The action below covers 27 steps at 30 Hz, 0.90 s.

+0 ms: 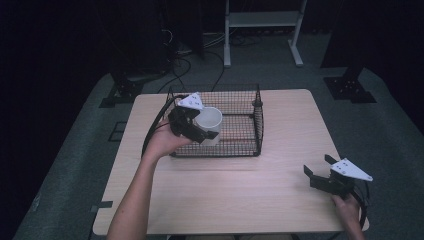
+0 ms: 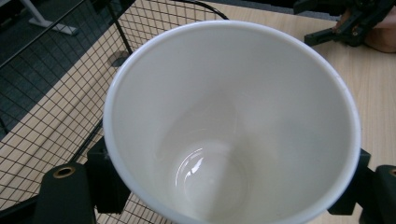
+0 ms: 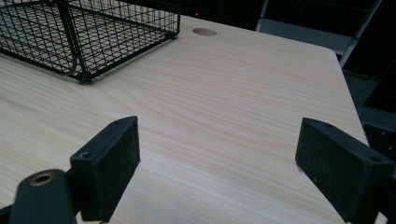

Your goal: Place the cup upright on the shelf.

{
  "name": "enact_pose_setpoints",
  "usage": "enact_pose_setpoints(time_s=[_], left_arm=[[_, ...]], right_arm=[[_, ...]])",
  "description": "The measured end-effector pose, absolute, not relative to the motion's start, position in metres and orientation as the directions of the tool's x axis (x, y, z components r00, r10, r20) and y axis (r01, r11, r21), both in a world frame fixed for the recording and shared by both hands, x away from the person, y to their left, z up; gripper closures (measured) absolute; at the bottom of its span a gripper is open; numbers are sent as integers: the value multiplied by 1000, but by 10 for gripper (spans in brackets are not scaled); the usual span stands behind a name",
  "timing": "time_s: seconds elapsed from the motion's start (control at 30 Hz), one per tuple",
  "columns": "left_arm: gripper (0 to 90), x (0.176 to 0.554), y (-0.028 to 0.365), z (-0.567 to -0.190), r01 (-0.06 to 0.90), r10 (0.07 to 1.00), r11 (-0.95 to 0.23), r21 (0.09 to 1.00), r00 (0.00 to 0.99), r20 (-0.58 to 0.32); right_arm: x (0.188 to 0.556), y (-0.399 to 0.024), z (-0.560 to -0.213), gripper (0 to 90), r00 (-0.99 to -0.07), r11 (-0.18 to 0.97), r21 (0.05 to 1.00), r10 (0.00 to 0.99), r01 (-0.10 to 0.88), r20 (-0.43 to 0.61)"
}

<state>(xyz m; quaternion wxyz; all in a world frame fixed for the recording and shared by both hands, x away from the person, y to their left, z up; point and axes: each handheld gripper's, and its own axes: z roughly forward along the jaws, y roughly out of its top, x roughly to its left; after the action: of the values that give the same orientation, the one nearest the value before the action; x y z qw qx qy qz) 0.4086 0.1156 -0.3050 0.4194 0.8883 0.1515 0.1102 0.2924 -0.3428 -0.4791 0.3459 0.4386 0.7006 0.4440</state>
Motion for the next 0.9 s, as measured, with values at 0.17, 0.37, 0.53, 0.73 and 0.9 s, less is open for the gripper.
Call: enact_pose_setpoints(time_s=[0.17,0.37,0.53,0.73,0.9], left_arm=[[212,418,115,-303,173,377,-603,779,922,88],[212,432,113,-303,189,379,-599,778,923,67],[212,441,109,-306,191,384,-601,776,920,72],[211,456,105,-310,208,385,-616,760,921,60],[211,465,101,-313,219,387,-626,749,920,55]], right_arm=[[293,-343,-479,131,-375,218,926,923,308,-92],[293,-344,-479,131,-375,216,927,923,307,-91],[293,-344,-479,131,-377,216,927,922,307,-90],[292,-344,-479,131,-378,215,927,922,308,-88],[292,-344,-479,131,-378,213,927,922,308,-87]])
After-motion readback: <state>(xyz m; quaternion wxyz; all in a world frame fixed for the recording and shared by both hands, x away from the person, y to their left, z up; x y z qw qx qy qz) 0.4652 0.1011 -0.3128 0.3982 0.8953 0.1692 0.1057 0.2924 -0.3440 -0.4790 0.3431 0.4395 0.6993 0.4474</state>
